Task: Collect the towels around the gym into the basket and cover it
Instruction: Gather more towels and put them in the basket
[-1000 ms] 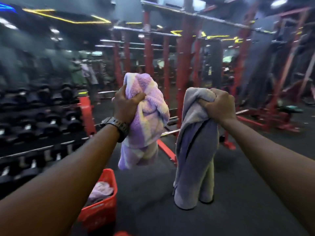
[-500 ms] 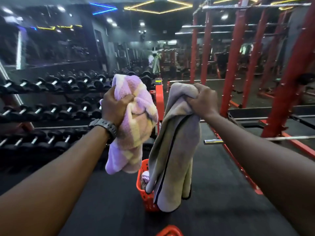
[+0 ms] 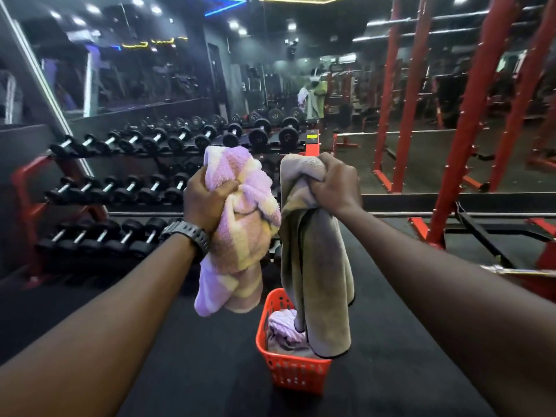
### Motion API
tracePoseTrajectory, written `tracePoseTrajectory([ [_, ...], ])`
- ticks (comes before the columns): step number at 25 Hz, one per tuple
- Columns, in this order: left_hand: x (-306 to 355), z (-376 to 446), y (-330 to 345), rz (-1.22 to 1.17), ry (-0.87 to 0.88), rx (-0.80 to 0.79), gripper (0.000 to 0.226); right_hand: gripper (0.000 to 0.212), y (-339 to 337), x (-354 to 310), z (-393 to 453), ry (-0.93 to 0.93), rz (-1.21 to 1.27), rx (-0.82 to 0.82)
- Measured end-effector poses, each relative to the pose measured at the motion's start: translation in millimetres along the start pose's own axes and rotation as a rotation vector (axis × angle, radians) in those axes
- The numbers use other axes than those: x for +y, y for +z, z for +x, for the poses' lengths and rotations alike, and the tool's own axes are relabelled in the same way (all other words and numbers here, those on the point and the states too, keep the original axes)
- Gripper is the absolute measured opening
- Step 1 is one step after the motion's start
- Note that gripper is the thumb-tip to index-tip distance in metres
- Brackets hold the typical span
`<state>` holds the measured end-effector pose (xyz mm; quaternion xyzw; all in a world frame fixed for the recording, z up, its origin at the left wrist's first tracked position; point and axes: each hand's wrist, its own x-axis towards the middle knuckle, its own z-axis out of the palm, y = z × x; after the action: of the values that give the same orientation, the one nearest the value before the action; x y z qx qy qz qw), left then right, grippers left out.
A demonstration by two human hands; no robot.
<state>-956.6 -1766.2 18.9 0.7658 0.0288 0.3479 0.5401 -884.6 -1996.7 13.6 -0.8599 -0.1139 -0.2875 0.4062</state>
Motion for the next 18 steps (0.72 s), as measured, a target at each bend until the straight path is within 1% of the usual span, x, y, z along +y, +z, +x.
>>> tracePoseTrajectory([
  [2,-9.4,14.9,8.4,0.002,-0.008,-0.012,0.03,0.026,15.6,9.0,10.2,0.002,0.016,-0.008],
  [5,-29.1,38.5,29.3,-0.022,-0.033,-0.033,0.018,0.024,40.4,25.1,27.5,0.029,0.028,-0.016],
  [10,-84.6,75.0,79.5,-0.081,-0.059,-0.084,0.017,0.024,89.1,58.4,48.1,0.055,0.006,0.006],
  [12,-122.7,97.0,106.2,-0.114,-0.088,-0.121,0.018,0.022,120.5,80.5,56.7,0.094,0.009,0.025],
  [14,-173.5,120.2,138.7,-0.144,-0.106,-0.191,0.021,0.021,161.1,112.0,63.1,0.161,-0.001,0.049],
  [18,-295.2,137.3,196.5,-0.14,-0.062,-0.311,0.028,0.018,251.7,187.7,48.6,0.388,0.024,0.04],
])
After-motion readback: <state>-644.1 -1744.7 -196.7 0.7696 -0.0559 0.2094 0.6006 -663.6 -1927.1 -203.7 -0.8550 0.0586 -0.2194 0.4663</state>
